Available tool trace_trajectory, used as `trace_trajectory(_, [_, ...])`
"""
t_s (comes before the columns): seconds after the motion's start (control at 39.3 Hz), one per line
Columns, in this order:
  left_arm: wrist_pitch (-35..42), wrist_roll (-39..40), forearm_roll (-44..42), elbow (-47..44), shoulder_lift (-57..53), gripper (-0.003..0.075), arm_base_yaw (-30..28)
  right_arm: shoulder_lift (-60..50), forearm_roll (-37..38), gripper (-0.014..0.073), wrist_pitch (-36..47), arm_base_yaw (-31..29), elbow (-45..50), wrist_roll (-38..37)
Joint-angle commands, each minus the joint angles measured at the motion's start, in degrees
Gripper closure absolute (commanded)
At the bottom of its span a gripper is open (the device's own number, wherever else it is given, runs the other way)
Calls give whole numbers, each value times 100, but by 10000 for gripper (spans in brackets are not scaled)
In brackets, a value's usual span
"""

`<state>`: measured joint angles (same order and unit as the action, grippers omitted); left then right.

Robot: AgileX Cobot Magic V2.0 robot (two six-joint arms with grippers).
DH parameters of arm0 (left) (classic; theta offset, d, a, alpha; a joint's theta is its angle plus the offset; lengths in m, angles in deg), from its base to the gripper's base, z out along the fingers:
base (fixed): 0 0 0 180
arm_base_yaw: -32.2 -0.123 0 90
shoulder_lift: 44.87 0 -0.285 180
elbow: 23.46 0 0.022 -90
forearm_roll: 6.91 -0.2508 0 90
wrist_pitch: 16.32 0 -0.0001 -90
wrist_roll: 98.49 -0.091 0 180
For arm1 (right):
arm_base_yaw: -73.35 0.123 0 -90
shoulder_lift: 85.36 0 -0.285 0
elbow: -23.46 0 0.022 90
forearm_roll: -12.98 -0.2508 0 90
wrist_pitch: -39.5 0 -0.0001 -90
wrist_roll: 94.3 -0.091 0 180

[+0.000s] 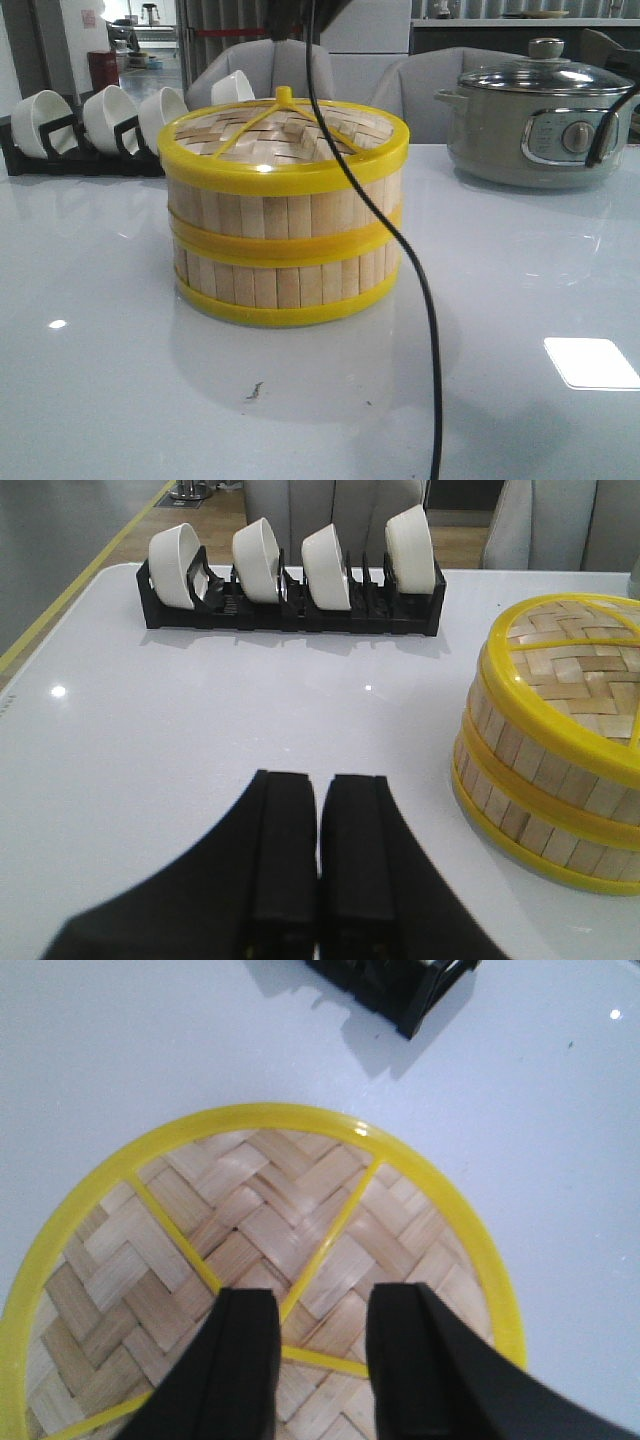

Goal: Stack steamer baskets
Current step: 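Raise the right gripper away from the lidded stack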

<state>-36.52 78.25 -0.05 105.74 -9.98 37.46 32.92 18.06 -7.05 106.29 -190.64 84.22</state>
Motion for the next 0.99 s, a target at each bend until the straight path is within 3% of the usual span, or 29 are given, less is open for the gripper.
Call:
trace_trajectory(0.0, [485, -13, 20, 170, 11, 623, -12, -647, 176, 259, 417, -84, -195, 9])
trace_trajectory(0.23, [485, -13, 20, 170, 11, 623, -12, -1484, 176, 259, 914, -442, 474, 6])
trace_trajectory(0.76, [485, -13, 20, 170, 11, 623, -12, -4535, -114, 259, 3150, -2124, 4386, 6])
trace_trajectory(0.97, [485, -13, 20, 170, 11, 623, -12, -5735, -294, 259, 3483, -2865, 5632, 6])
